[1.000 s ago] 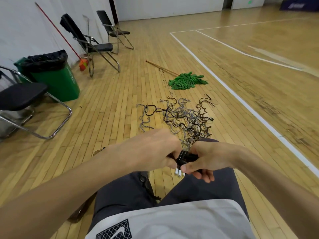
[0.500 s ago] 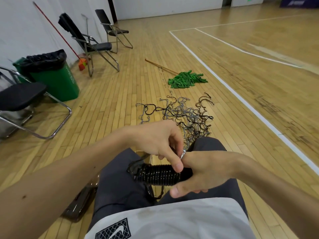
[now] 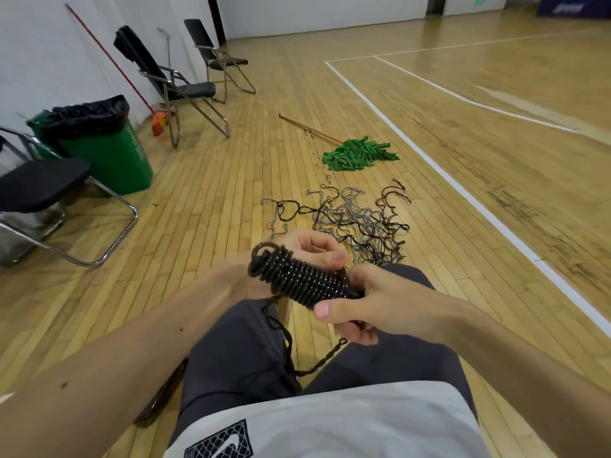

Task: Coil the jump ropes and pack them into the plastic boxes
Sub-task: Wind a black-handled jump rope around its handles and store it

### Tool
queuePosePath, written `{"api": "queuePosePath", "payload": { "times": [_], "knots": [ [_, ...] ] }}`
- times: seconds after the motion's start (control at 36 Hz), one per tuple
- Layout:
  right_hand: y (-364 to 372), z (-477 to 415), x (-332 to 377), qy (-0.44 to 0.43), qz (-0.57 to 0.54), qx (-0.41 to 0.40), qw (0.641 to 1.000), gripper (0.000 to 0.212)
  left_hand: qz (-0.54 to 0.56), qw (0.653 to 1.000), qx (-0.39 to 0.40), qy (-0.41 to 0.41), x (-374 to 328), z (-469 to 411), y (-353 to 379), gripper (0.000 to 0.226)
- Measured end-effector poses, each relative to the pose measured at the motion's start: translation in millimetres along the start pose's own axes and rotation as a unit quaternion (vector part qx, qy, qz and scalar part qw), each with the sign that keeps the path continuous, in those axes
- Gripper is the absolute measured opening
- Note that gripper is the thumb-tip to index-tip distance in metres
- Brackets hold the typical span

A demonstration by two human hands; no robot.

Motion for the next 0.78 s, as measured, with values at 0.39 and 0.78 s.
{"api": "queuePosePath", "payload": {
  "times": [0.39, 0.78],
  "knots": [
    [-20, 0, 8, -0.065, -0.14, -0.049, 0.987, 0.017, -0.115, 0.985, -0.089, -0.091, 18, 15, -14, 0.024],
    [-72, -3, -45, 0.015, -0.124, -0.193, 0.973, 0.03, -0.215, 0.961, -0.103, -0.143, 26, 25, -4, 0.04]
  ]
}}
Point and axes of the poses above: each hand's wrist, its own z-axis away from the middle knuckle, its own y-axis out of the palm, x = y × z, the point moved 9 cm from there along -z, towards the middle knuckle, and after that the axes turned 2 degrees about y, right-handed, at the moved point
